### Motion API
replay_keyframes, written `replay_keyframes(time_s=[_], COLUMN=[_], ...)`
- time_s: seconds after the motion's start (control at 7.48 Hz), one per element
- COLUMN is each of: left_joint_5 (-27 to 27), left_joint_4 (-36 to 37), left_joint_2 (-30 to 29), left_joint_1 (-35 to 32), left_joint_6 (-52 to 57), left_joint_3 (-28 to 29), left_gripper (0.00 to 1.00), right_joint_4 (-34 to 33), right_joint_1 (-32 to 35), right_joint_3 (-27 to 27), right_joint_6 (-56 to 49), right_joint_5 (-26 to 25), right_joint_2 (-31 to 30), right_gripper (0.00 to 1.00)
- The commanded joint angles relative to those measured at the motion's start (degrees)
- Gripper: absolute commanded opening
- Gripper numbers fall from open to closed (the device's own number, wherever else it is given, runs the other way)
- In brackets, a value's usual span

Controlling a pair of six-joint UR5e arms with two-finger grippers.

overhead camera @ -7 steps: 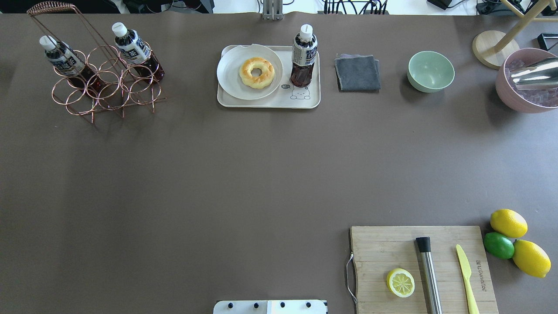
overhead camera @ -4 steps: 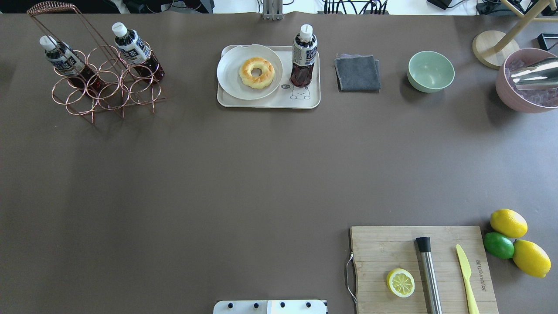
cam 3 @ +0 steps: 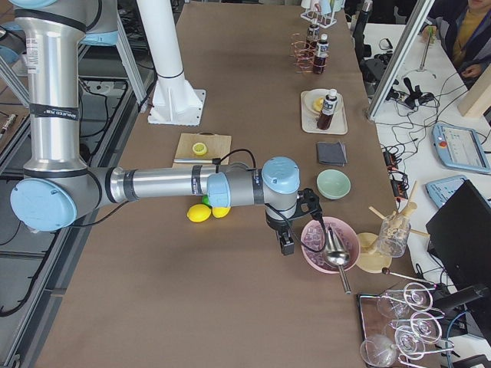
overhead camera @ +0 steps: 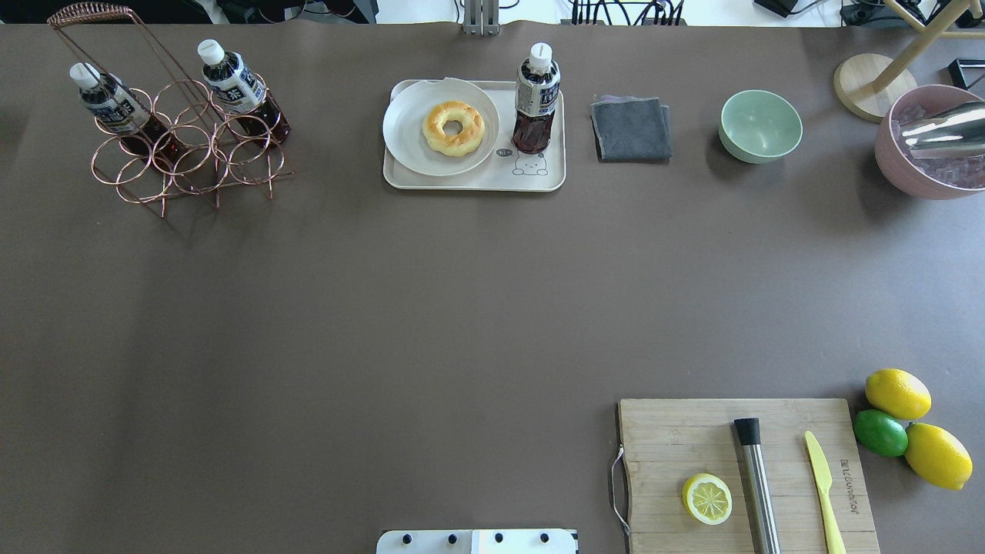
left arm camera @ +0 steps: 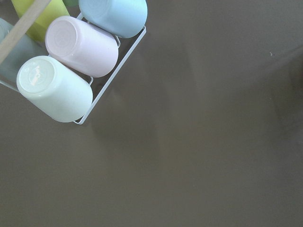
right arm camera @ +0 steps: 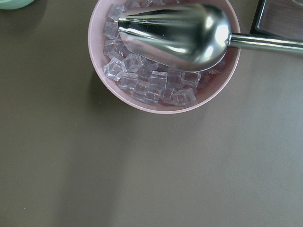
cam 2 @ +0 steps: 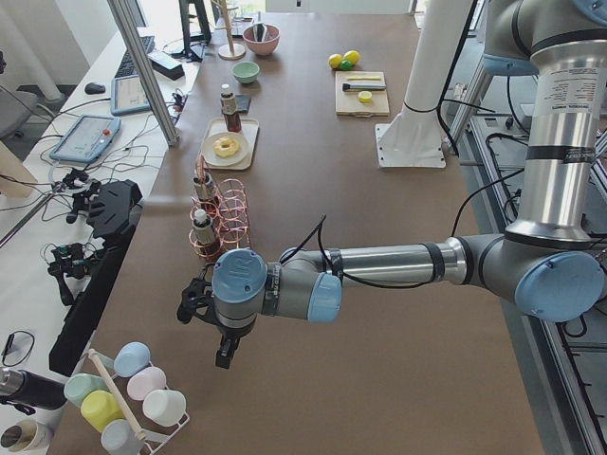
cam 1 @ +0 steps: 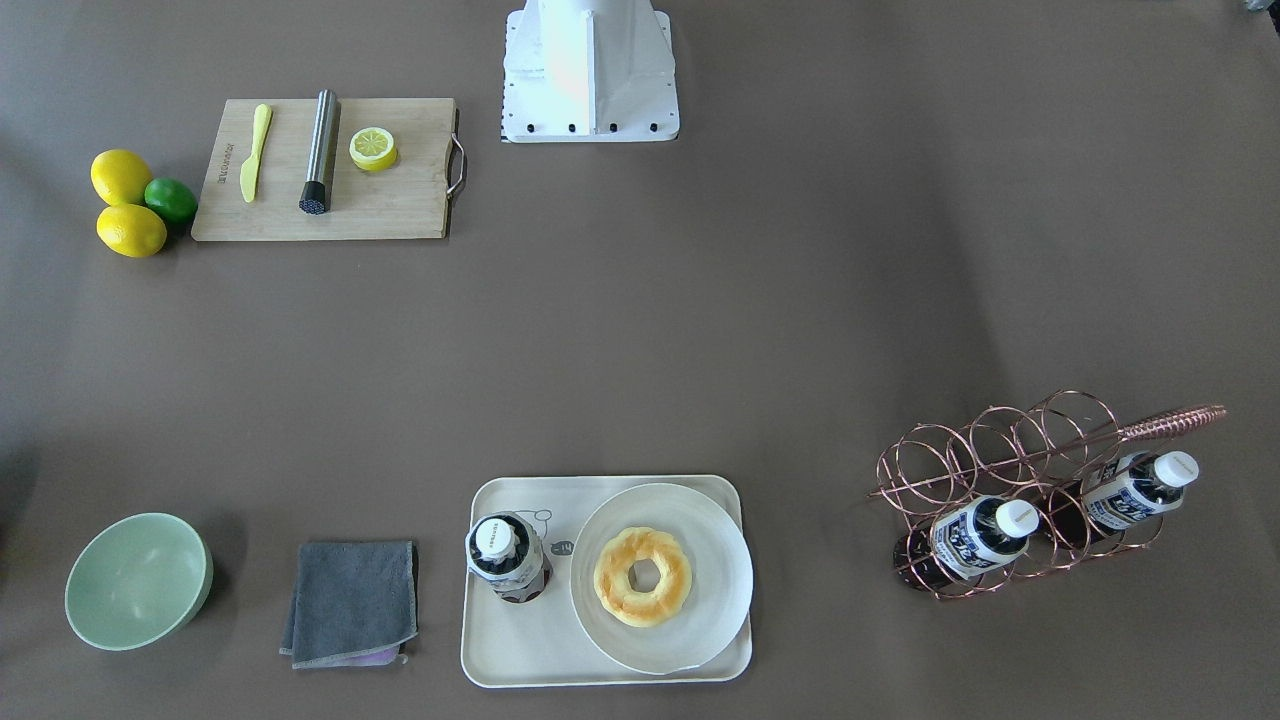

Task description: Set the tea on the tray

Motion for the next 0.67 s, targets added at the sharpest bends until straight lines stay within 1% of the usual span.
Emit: replay_keyframes(time_s=[0.0, 0.53], left_joint_5=[-0.02, 0.33], left_joint_4=[-0.49, -1.19], left_joint_2=[0.15, 0.68], left_joint_1=[0.26, 0.35], left_joint_6=[-0.06, 0.21], left_joint_3=[-0.26, -2.36], left_gripper=[0.97, 0.97], right_joint_4=[0.01, 0.09], right_joint_1=[-0.51, -0.68], right_joint_3=[0.00, 0.08], right_joint_6=[0.08, 0.17], right_joint_5=[0.00, 0.09], right_joint_2=[0.07, 0.42], right_gripper=[1.00, 1.00])
